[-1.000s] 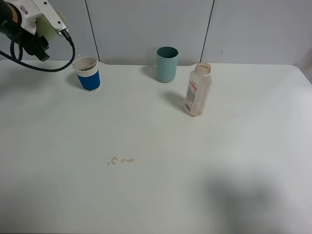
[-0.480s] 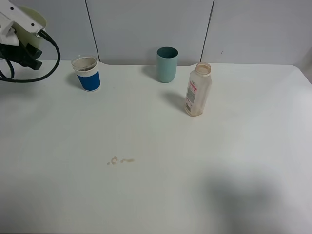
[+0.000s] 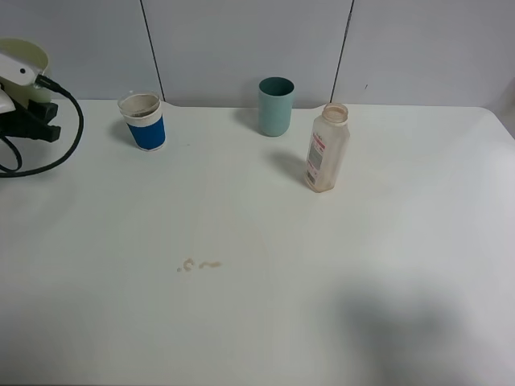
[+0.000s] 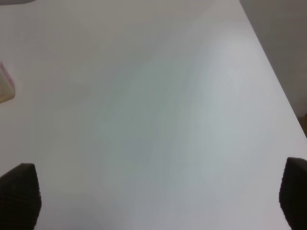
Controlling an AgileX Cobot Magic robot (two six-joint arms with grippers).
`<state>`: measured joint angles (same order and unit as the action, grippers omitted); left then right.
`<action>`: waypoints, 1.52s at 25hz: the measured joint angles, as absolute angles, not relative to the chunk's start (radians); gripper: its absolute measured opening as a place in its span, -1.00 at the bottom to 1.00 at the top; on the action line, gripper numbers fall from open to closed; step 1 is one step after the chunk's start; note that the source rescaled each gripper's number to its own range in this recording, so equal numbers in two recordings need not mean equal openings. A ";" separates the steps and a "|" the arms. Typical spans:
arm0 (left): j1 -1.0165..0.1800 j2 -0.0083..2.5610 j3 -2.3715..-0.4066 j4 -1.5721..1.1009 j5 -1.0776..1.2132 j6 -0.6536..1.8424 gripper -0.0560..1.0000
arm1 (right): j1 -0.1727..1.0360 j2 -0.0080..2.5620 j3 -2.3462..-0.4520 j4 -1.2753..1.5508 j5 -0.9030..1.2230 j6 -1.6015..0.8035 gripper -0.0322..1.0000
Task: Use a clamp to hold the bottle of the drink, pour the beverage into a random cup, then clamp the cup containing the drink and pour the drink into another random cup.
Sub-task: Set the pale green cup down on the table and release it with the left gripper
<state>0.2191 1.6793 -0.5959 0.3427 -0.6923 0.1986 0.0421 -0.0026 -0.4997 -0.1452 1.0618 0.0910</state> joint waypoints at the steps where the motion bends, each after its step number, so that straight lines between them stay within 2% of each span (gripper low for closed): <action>1: 0.227 1.679 -0.579 0.340 -0.714 0.199 -0.89 | 0.042 -0.003 -0.500 -0.145 1.062 0.091 1.00; 9: 0.251 1.679 -0.449 0.271 -0.904 0.199 -0.89 | 0.042 -0.003 -0.500 -0.145 1.062 0.091 1.00; 14: 0.253 1.682 -0.415 0.260 -0.939 0.197 -0.89 | 0.042 -0.003 -0.500 -0.145 1.062 0.091 1.00; 25: 0.253 1.869 -0.409 0.256 -1.149 0.070 -0.89 | 0.042 -0.003 -0.500 -0.145 1.062 0.091 1.00; 38: 0.253 2.022 -0.420 0.257 -1.203 0.064 -0.89 | 0.042 -0.003 -0.500 -0.145 1.062 0.091 1.00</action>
<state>0.2529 2.0216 -0.4203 0.2575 -1.2028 0.0644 0.0421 -0.0026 -0.4997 -0.1452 1.0618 0.0910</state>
